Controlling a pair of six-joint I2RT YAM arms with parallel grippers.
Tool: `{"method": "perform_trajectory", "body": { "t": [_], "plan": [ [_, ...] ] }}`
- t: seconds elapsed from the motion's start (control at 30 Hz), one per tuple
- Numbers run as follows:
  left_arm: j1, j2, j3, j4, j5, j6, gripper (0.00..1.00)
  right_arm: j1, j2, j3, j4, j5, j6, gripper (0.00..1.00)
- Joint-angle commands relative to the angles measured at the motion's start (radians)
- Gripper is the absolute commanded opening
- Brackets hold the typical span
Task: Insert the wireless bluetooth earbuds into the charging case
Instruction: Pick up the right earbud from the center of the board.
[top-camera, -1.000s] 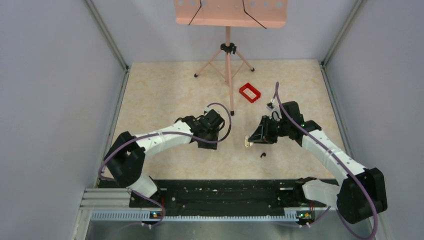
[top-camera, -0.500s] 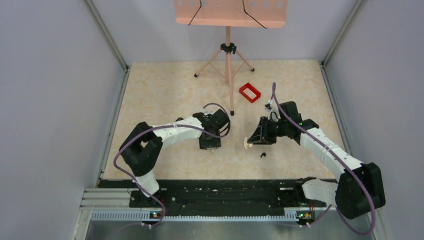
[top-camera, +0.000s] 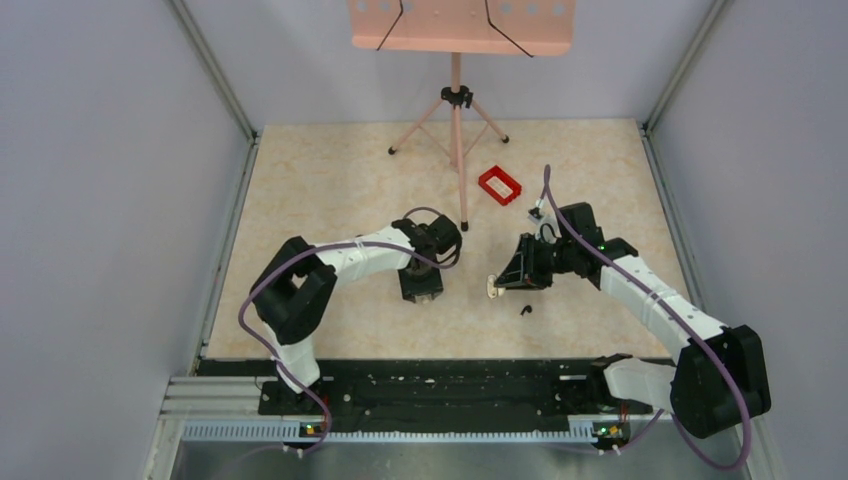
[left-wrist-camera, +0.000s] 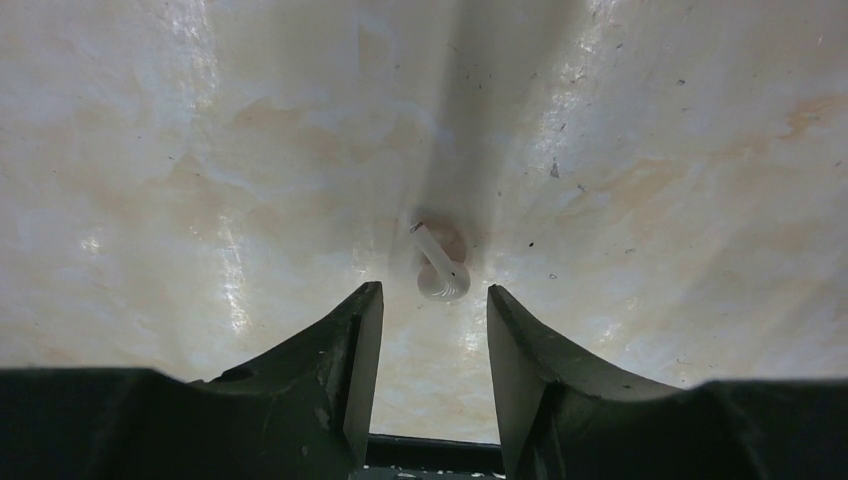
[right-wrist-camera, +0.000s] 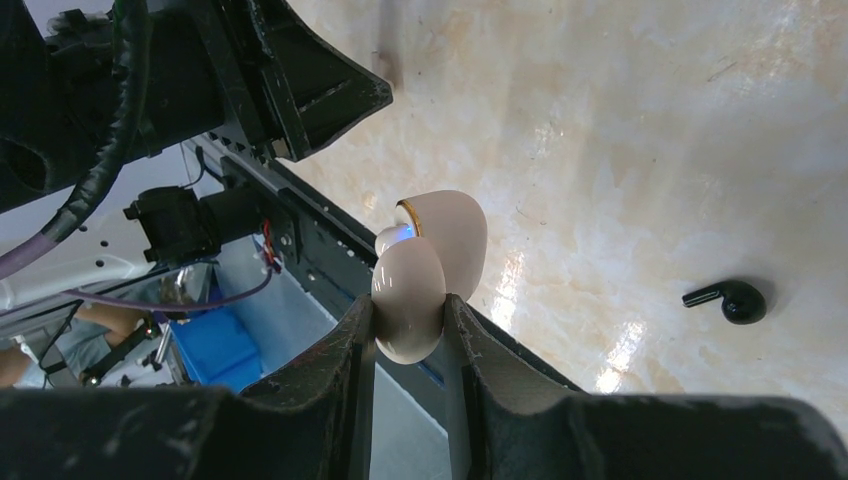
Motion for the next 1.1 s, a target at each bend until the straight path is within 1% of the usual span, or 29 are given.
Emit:
{"method": "perform_trajectory", "body": {
  "t": [0.0, 0.1, 0.23, 0.7, 0.77, 0.9, 1.0, 1.03, 1.07],
  "plan": [
    [0.008, 0.023, 0.024, -0.005, 0.051, -0.041, 0.47, 0.007, -0.006, 0.033, 0.014, -0.024, -0.016, 0.0],
    [0.008, 0.051, 0.042, -0.005, 0.077, -0.053, 0.43, 0.008, -0.013, 0.03, 0.0, -0.022, -0.023, 0.0],
    [0.008, 0.064, 0.038, -0.01, 0.079, -0.071, 0.4, 0.007, -0.022, 0.024, -0.011, -0.024, -0.03, 0.0],
    [0.015, 0.032, 0.024, 0.002, 0.014, -0.096, 0.37, 0.007, -0.019, 0.02, -0.012, -0.036, -0.036, 0.0],
    [0.022, 0.034, 0.022, 0.01, 0.014, -0.099, 0.35, 0.008, -0.019, 0.016, -0.011, -0.038, -0.036, 0.0],
    [0.025, 0.03, 0.018, 0.018, 0.019, -0.103, 0.25, 0.006, -0.017, 0.019, -0.013, -0.04, -0.039, 0.0],
    [0.025, 0.022, 0.018, 0.017, 0.016, -0.098, 0.14, 0.007, -0.013, 0.021, -0.011, -0.042, -0.039, 0.0],
    [0.025, 0.019, 0.019, 0.015, 0.016, -0.089, 0.08, 0.007, -0.014, 0.021, -0.011, -0.041, -0.038, 0.0],
    [0.025, 0.013, 0.022, 0.015, 0.016, -0.074, 0.01, 0.008, -0.013, 0.02, -0.011, -0.041, -0.039, 0.0]
  ]
}}
